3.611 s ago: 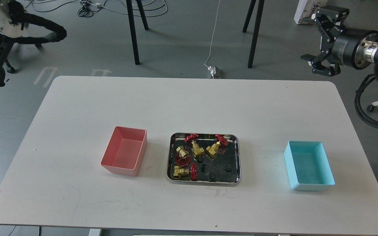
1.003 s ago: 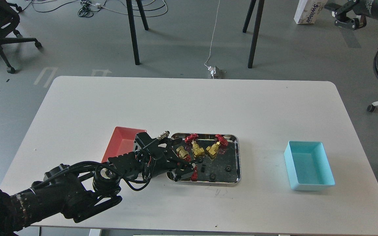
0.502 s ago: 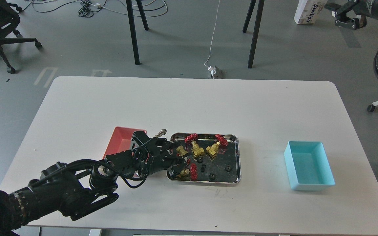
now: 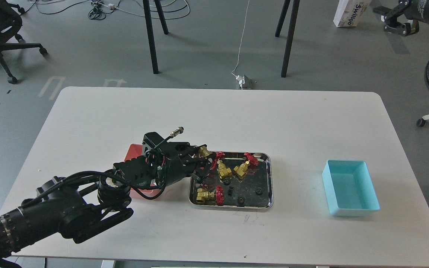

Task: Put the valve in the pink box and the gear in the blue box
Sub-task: 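Carry the valve to the pink box and release it inside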

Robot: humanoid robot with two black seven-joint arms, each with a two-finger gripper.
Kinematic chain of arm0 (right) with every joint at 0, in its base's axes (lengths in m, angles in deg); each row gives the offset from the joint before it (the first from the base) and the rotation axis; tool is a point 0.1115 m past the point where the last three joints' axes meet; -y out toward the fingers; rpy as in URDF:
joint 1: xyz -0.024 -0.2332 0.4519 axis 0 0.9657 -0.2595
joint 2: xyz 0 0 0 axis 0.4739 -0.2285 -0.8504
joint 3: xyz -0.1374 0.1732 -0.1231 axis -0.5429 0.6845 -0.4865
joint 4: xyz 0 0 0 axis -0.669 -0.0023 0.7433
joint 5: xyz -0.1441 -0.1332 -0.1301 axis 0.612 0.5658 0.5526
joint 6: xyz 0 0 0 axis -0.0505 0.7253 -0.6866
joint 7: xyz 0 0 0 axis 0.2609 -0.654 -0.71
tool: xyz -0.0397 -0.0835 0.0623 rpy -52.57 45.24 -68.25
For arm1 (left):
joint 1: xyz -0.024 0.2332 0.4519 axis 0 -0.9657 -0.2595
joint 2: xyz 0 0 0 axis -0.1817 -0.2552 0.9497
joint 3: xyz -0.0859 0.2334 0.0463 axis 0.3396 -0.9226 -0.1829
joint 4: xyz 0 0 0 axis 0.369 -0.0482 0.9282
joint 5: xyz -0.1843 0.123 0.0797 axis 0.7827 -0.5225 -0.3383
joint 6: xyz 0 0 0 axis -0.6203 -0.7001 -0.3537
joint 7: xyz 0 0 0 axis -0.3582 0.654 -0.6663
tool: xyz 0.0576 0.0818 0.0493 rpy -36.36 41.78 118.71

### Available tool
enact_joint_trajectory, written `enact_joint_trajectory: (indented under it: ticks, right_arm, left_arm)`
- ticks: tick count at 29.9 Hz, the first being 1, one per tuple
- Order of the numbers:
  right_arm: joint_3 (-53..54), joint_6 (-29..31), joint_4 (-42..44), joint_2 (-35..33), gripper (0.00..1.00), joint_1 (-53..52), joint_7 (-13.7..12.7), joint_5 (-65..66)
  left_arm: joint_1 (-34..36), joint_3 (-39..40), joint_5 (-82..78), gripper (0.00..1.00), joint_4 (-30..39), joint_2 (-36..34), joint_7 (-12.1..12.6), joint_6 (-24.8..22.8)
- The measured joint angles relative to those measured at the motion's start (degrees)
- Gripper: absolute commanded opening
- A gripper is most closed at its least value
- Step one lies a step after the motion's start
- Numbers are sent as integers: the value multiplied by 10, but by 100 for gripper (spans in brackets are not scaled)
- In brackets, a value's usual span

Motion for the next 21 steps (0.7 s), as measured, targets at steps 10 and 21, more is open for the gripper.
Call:
enact_joint_trajectory:
  ticks: [10, 21]
  right_arm:
    - [2, 1, 19, 25, 99, -2, 0, 17]
    - [1, 1, 41, 57, 99, -2, 0, 19]
  left_arm:
    - [-11, 18, 91, 14, 121, -201, 9, -1]
    - [-54, 21, 99, 19, 117, -227, 8, 3]
